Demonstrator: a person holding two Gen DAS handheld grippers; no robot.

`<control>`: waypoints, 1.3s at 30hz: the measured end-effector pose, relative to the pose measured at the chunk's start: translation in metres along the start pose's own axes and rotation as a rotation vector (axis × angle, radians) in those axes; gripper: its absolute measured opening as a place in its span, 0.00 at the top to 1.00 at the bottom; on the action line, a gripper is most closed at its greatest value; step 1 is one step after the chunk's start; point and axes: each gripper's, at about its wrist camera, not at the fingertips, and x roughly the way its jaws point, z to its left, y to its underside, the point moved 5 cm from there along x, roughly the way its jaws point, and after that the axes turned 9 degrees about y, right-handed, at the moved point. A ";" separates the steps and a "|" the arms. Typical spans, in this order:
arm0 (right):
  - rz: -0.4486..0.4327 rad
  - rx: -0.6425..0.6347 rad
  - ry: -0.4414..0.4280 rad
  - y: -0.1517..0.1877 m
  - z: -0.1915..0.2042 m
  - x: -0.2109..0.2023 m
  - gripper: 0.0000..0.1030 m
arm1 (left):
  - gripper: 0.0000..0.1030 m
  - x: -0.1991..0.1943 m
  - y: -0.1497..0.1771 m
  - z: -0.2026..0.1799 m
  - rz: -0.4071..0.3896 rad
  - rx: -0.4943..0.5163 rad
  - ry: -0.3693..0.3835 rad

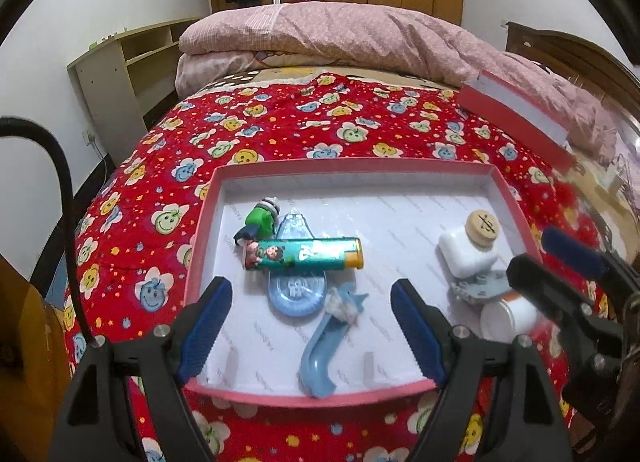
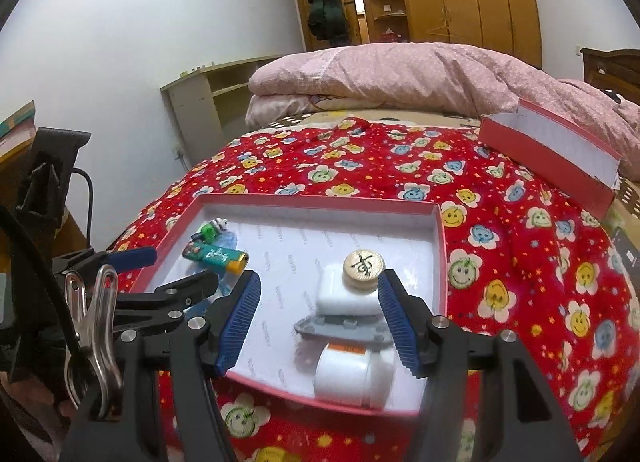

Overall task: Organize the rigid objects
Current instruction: 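Withdraw both tools from tray toward white plug and red toy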

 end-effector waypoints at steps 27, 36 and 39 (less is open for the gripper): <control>0.131 0.055 0.006 0.082 -0.021 -0.051 0.39 | 0.17 -0.046 0.071 -0.006 0.051 -0.003 0.059; 0.177 0.030 -0.012 0.112 -0.012 -0.061 0.39 | 0.17 -0.055 0.108 -0.007 0.111 -0.014 0.106; 0.178 0.017 -0.012 0.117 -0.009 -0.065 0.39 | 0.17 -0.059 0.121 -0.011 0.130 -0.011 0.135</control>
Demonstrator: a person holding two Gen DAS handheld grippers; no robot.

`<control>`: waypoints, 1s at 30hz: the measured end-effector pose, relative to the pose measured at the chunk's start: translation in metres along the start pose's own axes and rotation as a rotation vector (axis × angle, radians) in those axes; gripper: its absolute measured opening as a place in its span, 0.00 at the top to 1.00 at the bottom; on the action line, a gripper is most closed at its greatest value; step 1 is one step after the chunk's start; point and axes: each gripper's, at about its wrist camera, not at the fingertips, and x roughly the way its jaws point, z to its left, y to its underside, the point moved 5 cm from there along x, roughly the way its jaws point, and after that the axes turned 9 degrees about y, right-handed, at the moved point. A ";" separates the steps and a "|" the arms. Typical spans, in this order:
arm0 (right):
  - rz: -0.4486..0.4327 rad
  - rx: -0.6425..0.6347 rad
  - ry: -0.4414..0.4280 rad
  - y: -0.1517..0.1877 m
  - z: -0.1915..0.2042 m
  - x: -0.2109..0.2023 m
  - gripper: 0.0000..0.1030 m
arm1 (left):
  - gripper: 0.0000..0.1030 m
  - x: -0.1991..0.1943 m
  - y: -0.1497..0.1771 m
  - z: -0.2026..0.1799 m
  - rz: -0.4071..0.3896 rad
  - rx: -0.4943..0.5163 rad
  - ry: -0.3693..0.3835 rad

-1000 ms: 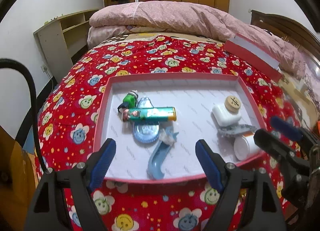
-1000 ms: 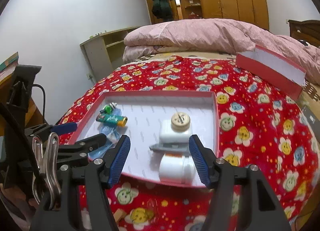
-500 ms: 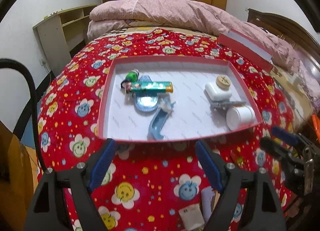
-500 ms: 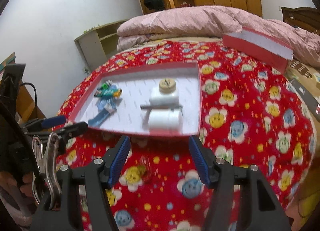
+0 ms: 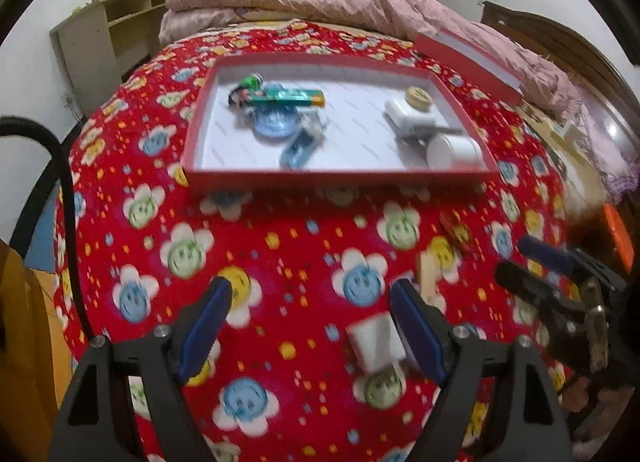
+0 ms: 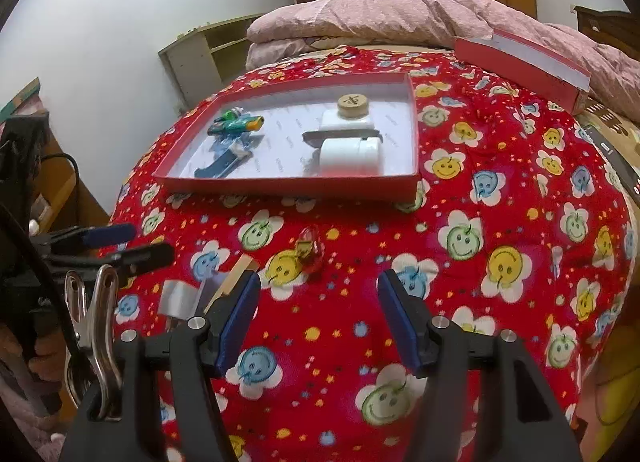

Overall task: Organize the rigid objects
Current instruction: 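Withdraw both tools from tray toward white plug and red toy, then close left tool on white plug while right tool grasps red toy figure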

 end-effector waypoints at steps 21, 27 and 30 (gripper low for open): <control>0.034 -0.050 -0.009 0.019 0.018 -0.002 0.39 | 0.19 0.006 0.031 -0.008 0.007 0.058 0.016; 0.037 -0.053 -0.010 0.020 0.020 -0.001 0.39 | 0.40 0.019 0.041 -0.013 0.049 0.073 0.020; 0.043 -0.055 -0.015 0.021 0.020 0.002 0.39 | 0.51 0.019 0.037 -0.011 0.019 0.066 0.021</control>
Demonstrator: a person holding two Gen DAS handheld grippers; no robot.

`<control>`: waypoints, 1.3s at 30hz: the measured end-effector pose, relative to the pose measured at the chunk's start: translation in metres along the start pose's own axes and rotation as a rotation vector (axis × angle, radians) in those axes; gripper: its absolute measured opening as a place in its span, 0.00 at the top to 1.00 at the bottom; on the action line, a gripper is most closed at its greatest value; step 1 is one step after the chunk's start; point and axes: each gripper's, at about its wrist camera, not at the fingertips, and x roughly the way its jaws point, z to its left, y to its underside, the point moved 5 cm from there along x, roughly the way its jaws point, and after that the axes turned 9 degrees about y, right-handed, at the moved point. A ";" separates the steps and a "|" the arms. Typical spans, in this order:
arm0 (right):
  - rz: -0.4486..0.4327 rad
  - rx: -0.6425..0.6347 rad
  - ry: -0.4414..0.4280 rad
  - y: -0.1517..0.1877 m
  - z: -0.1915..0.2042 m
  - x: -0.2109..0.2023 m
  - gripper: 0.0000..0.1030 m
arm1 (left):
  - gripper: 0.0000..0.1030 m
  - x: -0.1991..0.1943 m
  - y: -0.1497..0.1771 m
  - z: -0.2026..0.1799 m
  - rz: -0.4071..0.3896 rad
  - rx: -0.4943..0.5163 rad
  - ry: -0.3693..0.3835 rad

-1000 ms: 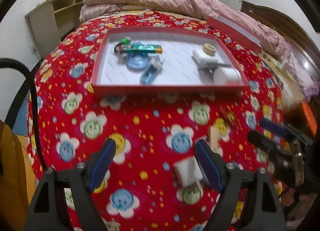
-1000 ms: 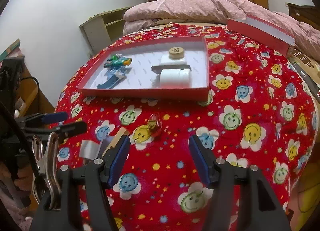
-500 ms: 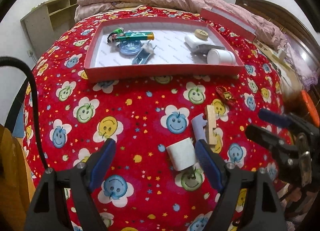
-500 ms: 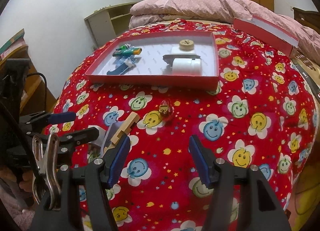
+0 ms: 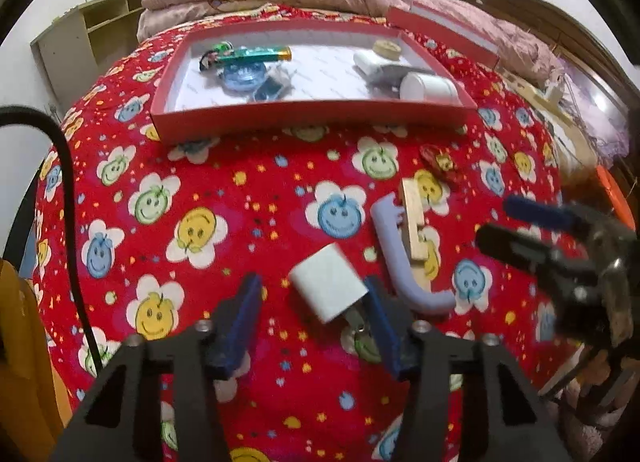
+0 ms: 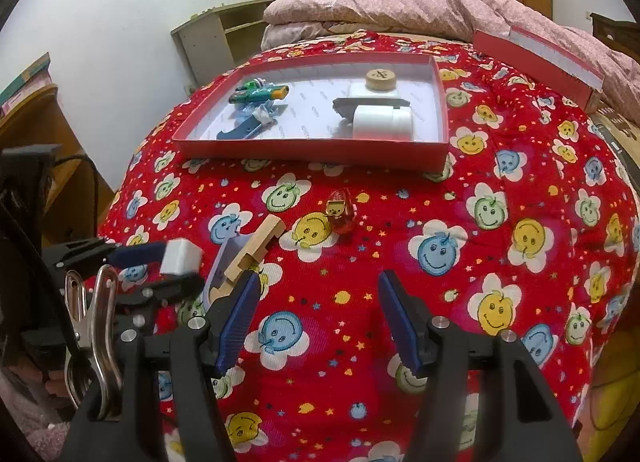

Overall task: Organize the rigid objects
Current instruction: 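Close left tool on white plug while right tool grasps red toy figure, then carry plug and red toy into the tray and open both tools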

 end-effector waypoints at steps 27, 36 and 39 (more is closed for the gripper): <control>-0.056 -0.087 0.110 -0.031 0.003 0.045 0.78 | 0.61 -0.020 -0.031 0.026 -0.101 -0.049 -0.034; -0.086 -0.059 0.075 -0.038 -0.002 0.028 0.78 | 0.61 -0.034 -0.066 0.034 -0.178 -0.039 -0.062; -0.100 -0.046 0.071 -0.044 -0.006 0.022 0.78 | 0.61 -0.035 -0.080 0.040 -0.197 -0.051 -0.066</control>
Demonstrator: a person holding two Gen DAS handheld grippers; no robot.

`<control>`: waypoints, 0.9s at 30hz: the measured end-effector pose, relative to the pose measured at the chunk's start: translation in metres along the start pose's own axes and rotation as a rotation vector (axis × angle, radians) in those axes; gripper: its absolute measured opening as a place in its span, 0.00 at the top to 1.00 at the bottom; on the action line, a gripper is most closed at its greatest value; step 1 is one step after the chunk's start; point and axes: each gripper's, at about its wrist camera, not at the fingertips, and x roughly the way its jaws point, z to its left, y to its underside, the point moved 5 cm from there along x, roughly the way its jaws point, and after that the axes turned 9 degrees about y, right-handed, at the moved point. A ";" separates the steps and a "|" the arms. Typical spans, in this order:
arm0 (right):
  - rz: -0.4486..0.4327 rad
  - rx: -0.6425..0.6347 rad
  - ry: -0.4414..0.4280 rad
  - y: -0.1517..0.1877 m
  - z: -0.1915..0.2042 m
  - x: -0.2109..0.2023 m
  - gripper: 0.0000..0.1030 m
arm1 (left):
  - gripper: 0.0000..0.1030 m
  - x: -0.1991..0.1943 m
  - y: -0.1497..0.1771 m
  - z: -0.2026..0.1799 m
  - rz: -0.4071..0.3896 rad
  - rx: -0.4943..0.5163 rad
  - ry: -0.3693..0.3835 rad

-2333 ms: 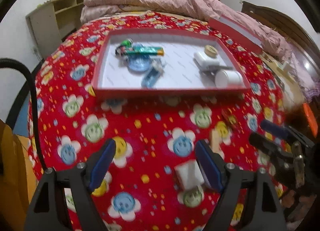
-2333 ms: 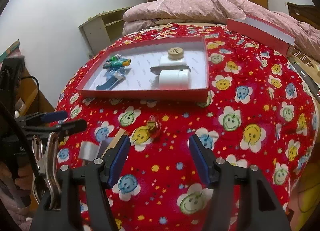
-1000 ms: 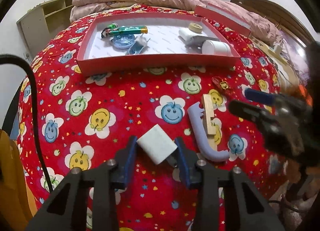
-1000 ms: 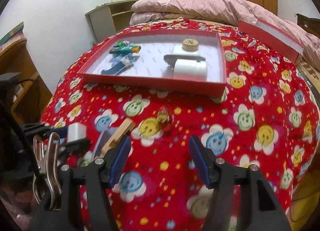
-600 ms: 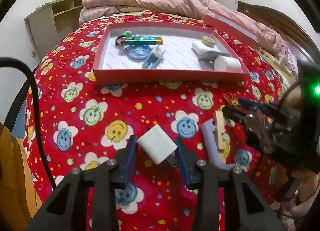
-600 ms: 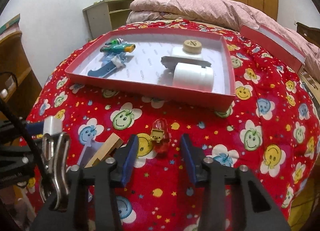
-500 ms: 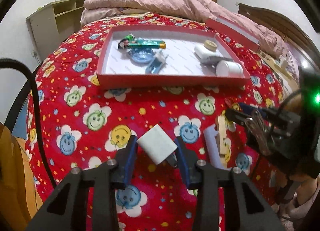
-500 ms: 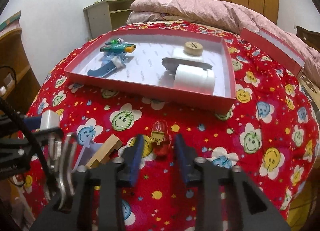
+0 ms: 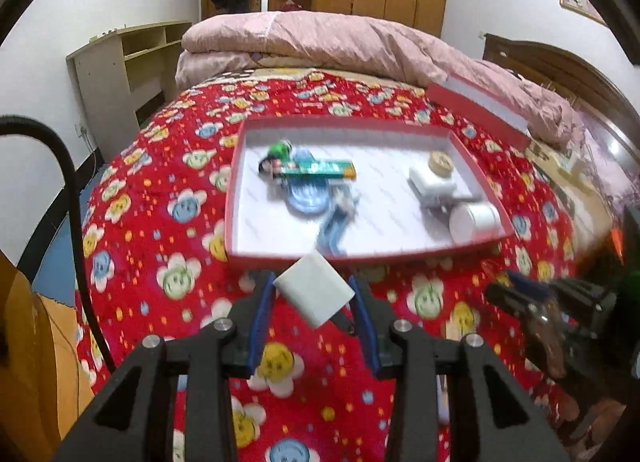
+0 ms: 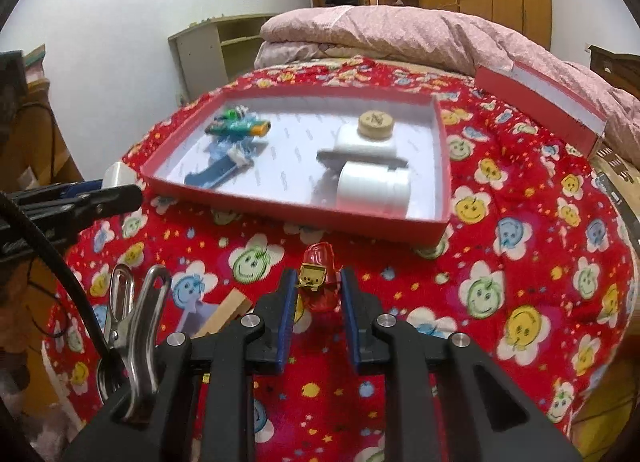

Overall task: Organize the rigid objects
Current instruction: 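Carry plug and red toy into the tray and open both tools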

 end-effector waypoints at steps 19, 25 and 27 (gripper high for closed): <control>-0.034 0.044 0.093 -0.074 -0.044 0.025 0.78 | 0.61 0.053 -0.046 0.017 0.022 -0.017 -0.041; -0.010 0.051 0.095 -0.079 -0.049 0.043 0.78 | 0.61 0.070 -0.046 0.020 0.052 -0.025 -0.044; -0.007 0.052 0.092 -0.080 -0.050 0.048 0.78 | 0.61 0.074 -0.046 0.021 0.061 -0.027 -0.045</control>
